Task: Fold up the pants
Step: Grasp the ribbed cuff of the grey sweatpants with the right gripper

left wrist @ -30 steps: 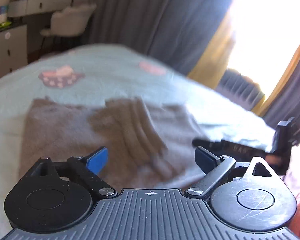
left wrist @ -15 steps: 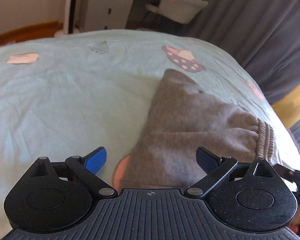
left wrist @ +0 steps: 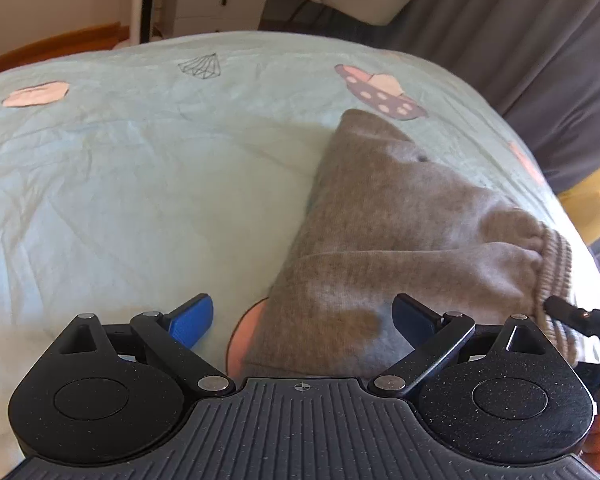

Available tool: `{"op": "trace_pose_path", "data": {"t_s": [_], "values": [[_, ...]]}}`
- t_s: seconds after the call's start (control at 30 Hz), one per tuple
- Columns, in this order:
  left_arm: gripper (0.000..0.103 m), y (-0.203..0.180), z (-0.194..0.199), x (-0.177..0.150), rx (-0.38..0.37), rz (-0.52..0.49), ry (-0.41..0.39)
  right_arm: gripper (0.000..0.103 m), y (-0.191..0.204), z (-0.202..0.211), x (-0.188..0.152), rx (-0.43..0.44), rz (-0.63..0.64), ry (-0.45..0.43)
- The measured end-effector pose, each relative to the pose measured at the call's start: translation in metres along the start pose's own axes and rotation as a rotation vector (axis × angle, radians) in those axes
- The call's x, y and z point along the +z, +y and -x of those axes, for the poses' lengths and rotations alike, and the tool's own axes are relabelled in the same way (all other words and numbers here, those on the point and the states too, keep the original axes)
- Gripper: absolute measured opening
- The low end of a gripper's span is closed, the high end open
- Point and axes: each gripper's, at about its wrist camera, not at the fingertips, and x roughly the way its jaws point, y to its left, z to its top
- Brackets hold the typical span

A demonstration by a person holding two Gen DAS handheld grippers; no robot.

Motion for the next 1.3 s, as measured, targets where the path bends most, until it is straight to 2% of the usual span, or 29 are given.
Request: {"op": "trace_pose_path", "data": {"t_s": [0.07,0.17,0.3,0.4,0.53,0.67,0.77,0.9,0.93,0.97,1.03,1.07,1.1,1.2,1.3], "values": [[0.099,0.001,-0.001,0.001,0.000,0.012,0.002,0.072,0.008,-0.004,0.002,-0.018,0.027,0.011],[0.099,0.001,0.002,0.000,-0.004,0.009,-0.012,0.054,0.022,-0.006,-0.001,-0.051,0.104,0.013],[0.099,0.004,0.006,0.000,-0.020,0.028,-0.024,0.048,0.052,-0.004,-0.008,-0.137,0.242,-0.026],[0.099,0.006,0.014,0.000,-0.047,0.037,-0.054,0.041,0.070,0.004,-0.013,-0.163,0.311,-0.064],[0.099,0.002,0.026,-0.005,-0.121,-0.005,-0.069,0.038,0.088,0.020,-0.011,-0.128,0.324,-0.144],[0.099,-0.003,0.045,-0.012,-0.222,-0.058,-0.123,0.036,0.100,0.039,-0.005,-0.062,0.320,-0.196],[0.099,-0.013,0.044,-0.016,-0.252,-0.126,-0.082,0.036,0.105,0.044,-0.001,-0.061,0.336,-0.202],[0.099,-0.023,0.031,-0.018,-0.190,-0.177,-0.005,0.038,0.098,0.039,-0.001,-0.117,0.335,-0.182],[0.099,-0.023,0.030,-0.018,-0.189,-0.175,0.005,0.041,0.095,0.037,-0.002,-0.148,0.336,-0.169],[0.099,-0.023,0.029,-0.018,-0.184,-0.171,0.011,0.048,0.092,0.039,-0.005,-0.192,0.345,-0.161],[0.099,-0.021,0.028,-0.017,-0.183,-0.153,0.017,0.049,0.082,0.042,-0.009,-0.297,0.336,-0.190],[0.099,-0.019,0.028,-0.016,-0.182,-0.140,0.014,0.057,0.077,0.046,-0.011,-0.324,0.321,-0.206],[0.099,-0.017,0.028,-0.016,-0.182,-0.125,0.010,0.063,0.070,0.052,-0.014,-0.325,0.290,-0.214],[0.099,-0.010,0.027,-0.013,-0.184,-0.069,-0.004,0.069,0.050,0.065,-0.028,-0.273,0.185,-0.203],[0.099,-0.006,0.025,-0.011,-0.201,-0.011,0.004,0.070,0.026,0.066,-0.042,-0.210,0.063,-0.174]]}}
